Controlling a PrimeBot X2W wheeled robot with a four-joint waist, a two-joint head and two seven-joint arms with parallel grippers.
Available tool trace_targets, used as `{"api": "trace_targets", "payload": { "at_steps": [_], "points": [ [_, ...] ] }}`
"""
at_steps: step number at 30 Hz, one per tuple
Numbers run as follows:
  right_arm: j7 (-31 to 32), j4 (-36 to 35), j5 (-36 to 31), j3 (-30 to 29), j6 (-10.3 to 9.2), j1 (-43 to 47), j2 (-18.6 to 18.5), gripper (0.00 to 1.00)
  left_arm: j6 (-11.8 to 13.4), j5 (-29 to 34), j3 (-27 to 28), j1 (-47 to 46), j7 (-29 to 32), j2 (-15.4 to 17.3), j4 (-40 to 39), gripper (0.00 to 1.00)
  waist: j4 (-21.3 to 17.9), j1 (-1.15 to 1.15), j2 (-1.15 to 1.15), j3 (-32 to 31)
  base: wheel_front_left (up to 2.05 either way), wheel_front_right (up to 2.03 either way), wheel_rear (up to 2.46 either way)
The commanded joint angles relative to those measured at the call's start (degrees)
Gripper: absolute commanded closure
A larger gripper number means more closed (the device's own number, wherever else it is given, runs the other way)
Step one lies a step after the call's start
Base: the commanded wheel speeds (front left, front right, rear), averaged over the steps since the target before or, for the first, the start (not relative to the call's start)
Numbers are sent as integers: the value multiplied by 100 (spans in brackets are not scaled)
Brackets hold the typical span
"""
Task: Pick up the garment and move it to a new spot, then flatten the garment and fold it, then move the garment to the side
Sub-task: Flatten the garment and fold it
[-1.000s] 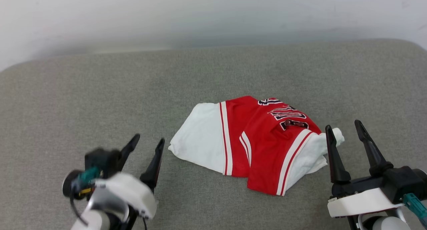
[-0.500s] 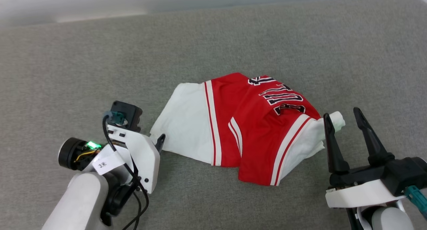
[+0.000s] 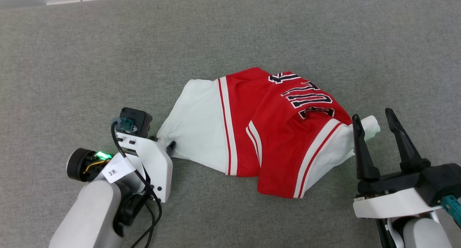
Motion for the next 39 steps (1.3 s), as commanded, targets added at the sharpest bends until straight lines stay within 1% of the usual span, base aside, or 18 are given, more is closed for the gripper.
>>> {"api": "trace_targets", "payload": {
  "at_steps": [1,5,8,9,10,13,17,21,24,25,26,29,32,35,37,39],
  "points": [
    [-13,15,-18,-11,-4,-38,9,0,-27,-43,-126,219,68,-37,271,100,33,0,0,-27,0,0,0],
    [-13,77,-59,-33,-4,9,9,0,155,-37,105,367,-321,6,206,100,151,0,0,-202,0,0,0],
    [-14,123,-78,-40,-4,87,10,0,331,-46,326,565,-626,82,-27,100,273,0,0,-388,0,0,0],
    [-14,123,-78,-40,-4,87,10,0,331,-46,326,565,-626,82,-27,100,273,0,0,-388,0,0,0],
    [-14,143,-90,-44,-3,114,9,0,389,-67,416,650,-727,92,-114,100,319,0,0,-460,0,0,0],
    [-13,209,-124,-20,-4,164,9,0,558,-117,656,1003,-927,179,-380,100,446,0,0,-661,0,0,0],
    [-13,316,-158,-47,-4,261,9,0,744,-196,911,1580,-1040,332,-711,100,589,0,0,-906,0,0,0],
    [-14,398,-178,-33,-4,368,9,0,795,-305,966,2115,-1079,355,-977,100,696,0,0,-1078,0,0,0],
    [-14,446,-198,-31,-4,373,9,0,698,-376,895,2380,-1172,320,-1089,100,743,0,0,-1154,0,0,0],
    [-13,475,-198,-27,-4,383,9,0,673,-320,884,2424,-1266,350,-1100,65,754,0,0,-1178,0,0,0],
    [-13,496,-198,-22,-4,389,9,0,652,-255,873,2436,-1396,379,-1102,0,760,0,0,-1193,0,0,0],
    [-14,560,-215,-9,-4,409,9,0,490,-159,804,2382,-1864,348,-1031,0,787,0,0,-1274,0,0,0],
    [-14,619,-234,7,-4,408,9,0,416,2,860,2220,-2498,329,-943,0,791,0,0,-1353,0,0,0],
    [-14,664,-238,-65,-3,414,10,0,362,308,912,1990,-3350,348,-945,0,808,0,0,-1451,0,0,0],
    [-14,685,-284,-95,-4,462,9,0,266,463,888,1911,-3890,344,-974,0,818,0,0,-1528,0,0,0],
    [31,696,-330,-131,-4,472,9,0,273,592,920,1857,-4329,345,-963,0,821,0,0,-1595,0,0,0]
  ]
}}
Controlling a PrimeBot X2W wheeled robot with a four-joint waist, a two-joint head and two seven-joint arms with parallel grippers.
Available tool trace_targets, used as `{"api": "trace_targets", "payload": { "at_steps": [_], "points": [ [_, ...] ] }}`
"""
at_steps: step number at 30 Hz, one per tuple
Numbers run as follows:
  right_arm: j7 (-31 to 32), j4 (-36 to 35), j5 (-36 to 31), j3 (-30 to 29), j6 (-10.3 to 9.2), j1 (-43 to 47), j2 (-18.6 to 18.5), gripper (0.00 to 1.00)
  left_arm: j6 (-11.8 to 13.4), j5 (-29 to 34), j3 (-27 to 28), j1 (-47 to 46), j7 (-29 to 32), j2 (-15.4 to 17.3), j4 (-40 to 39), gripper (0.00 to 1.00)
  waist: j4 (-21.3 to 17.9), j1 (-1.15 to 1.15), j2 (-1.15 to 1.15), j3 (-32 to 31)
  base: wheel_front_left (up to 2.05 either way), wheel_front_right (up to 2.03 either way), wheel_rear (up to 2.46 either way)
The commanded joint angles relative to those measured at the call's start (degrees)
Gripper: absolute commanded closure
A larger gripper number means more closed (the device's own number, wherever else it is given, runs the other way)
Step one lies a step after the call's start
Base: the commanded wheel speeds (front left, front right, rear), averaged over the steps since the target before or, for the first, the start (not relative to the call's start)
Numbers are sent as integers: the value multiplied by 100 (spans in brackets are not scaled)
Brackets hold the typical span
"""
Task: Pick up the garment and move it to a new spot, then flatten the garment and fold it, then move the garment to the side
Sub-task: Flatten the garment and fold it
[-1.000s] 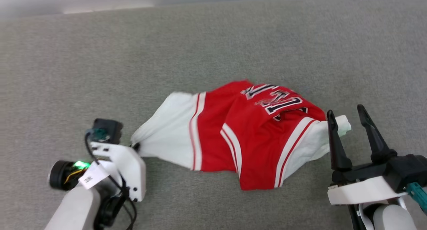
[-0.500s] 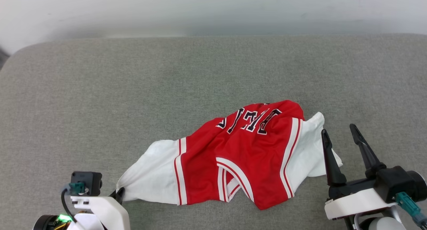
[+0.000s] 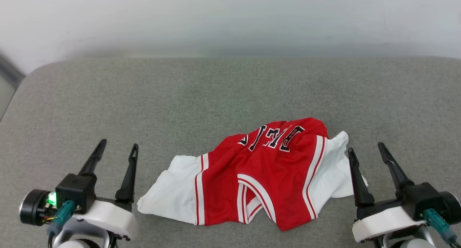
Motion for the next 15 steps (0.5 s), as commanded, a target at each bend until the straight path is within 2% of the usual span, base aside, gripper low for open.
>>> {"api": "trace_targets", "payload": {
  "at_steps": [1,3,5,8,12,15],
  "points": [
    [84,-8,-35,-32,-4,28,9,0,-14,56,16,-60,-133,13,-10,0,0,1,0,-47,0,0,0],
    [482,-52,-80,-79,-4,6,-6,0,-4,128,28,-81,-468,-6,-34,0,-2,1,0,-85,0,0,0],
    [1205,-65,8,-193,-4,-12,-36,0,-3,203,27,-71,-698,-9,-51,0,-9,1,0,-99,0,0,0],
    [2551,-298,97,-130,-4,-109,-400,0,13,250,2,-61,-843,-44,-40,0,2,1,0,-71,0,0,0],
    [4229,-695,527,-91,-3,-248,-772,0,-12,257,-29,-65,-930,-68,28,0,37,1,0,-2,0,0,0],
    [5225,-860,717,146,-4,-358,-1195,0,-45,272,-86,-154,-964,-92,74,0,110,1,0,85,0,0,0]
  ]
}}
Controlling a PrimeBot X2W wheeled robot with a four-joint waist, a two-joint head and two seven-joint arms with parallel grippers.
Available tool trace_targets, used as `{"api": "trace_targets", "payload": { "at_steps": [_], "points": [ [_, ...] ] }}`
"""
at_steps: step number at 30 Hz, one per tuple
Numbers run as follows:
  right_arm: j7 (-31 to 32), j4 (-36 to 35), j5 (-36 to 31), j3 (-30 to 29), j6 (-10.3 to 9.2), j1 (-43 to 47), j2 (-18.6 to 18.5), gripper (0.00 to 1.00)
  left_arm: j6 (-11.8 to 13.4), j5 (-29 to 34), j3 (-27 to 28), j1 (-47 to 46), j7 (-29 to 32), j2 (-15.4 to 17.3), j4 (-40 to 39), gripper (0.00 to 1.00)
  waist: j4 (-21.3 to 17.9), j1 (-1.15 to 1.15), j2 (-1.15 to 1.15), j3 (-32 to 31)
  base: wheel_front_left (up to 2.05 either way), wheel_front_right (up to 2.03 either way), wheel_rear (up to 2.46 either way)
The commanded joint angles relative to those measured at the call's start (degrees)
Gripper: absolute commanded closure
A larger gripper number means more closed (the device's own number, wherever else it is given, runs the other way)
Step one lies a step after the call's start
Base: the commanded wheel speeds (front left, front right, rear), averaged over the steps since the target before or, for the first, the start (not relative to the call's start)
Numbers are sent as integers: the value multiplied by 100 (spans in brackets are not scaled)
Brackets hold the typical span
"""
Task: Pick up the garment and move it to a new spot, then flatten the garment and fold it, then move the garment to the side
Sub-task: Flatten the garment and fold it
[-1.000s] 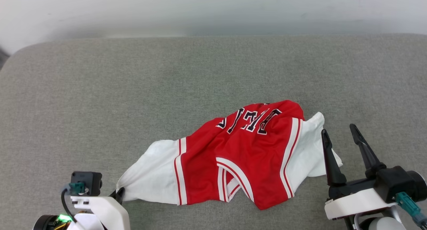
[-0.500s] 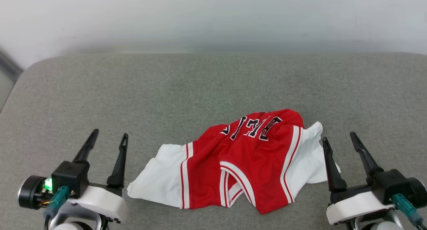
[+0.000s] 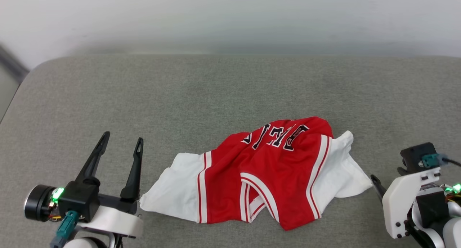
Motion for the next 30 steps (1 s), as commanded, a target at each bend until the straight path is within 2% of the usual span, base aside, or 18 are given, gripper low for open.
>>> {"api": "trace_targets", "payload": {
  "at_steps": [1,5,8,17,22,23,24,25,30],
  "points": [
    [162,-40,83,116,-4,-105,-91,0,-18,26,-28,-119,-39,-16,19,0,60,0,0,55,0,0,0],
    [649,165,294,262,-4,-240,-381,0,-72,37,-91,-228,-60,-45,100,0,218,0,0,179,0,0,0],
    [860,465,401,299,-3,-321,-391,0,-102,28,-144,-289,-66,-57,165,0,345,0,0,266,0,0,0],
    [794,1176,285,199,-4,-445,-420,0,-137,35,-251,-450,-33,-95,325,0,745,0,0,555,0,0,0],
    [760,1575,336,326,-2,-305,-397,0,-154,-1,-276,-509,-56,-120,398,0,826,0,0,625,0,0,0],
    [755,1665,360,362,-2,-276,-411,18,-153,-14,-285,-512,-57,-119,421,0,822,0,0,627,0,0,0],
    [743,1740,377,406,-3,-257,-440,86,-157,-18,-288,-515,-58,-118,442,0,813,0,0,621,0,0,0],
    [717,1796,418,437,-2,-248,-477,100,-155,-26,-287,-516,-59,-113,468,0,796,0,0,609,0,0,0],
    [567,1913,511,265,-7,-237,-717,100,-189,-54,-339,-482,-3,-58,591,0,648,0,0,497,0,0,0]
  ]
}}
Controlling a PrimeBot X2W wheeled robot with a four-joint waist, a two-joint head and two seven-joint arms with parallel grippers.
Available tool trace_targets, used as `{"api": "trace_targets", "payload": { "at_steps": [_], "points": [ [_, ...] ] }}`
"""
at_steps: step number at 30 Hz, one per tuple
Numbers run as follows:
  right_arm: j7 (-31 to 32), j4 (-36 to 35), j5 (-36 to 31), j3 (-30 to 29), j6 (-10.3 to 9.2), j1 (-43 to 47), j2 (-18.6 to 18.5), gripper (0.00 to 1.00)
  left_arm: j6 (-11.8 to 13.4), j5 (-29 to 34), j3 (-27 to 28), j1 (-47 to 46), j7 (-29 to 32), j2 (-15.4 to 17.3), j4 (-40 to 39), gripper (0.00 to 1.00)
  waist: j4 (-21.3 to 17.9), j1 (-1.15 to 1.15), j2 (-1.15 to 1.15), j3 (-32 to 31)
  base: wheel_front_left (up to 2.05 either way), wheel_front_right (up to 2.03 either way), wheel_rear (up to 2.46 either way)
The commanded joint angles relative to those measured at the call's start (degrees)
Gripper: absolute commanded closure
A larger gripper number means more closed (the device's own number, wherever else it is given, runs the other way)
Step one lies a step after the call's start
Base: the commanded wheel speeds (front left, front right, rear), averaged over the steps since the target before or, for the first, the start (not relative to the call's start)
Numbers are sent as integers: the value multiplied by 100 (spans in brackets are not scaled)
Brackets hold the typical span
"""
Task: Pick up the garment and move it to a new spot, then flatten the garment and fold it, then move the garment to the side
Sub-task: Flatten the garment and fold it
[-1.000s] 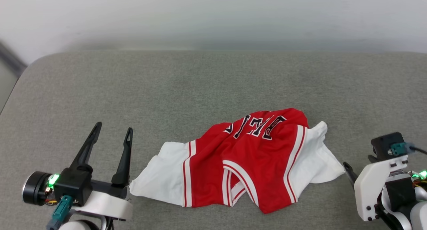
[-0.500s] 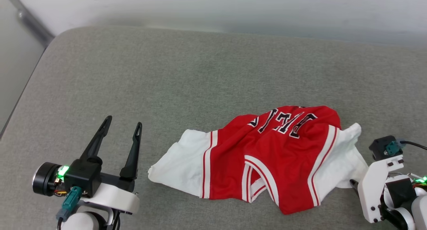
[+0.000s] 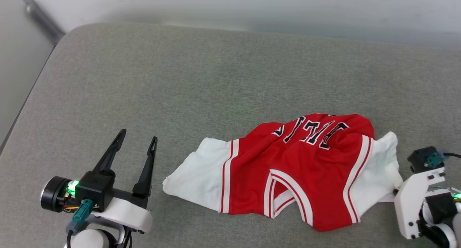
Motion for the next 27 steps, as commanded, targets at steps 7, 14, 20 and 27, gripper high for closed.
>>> {"api": "trace_targets", "payload": {
  "at_steps": [7,14,20,27],
  "points": [
    [100,76,141,-433,-11,373,-311,100,42,-77,40,62,-32,44,61,0,-286,0,0,-233,0,0,0],
    [190,-83,146,-971,-9,703,-470,100,60,-125,35,160,-40,86,75,0,-448,0,0,-356,0,0,0],
    [-118,-88,50,-1033,-8,732,-371,0,28,-159,-11,218,-2,113,102,0,-541,0,0,-413,0,0,0],
    [-1257,-376,105,-1296,-8,593,-25,0,66,-263,10,399,52,146,33,0,-685,0,0,-620,0,0,0]
  ]
}}
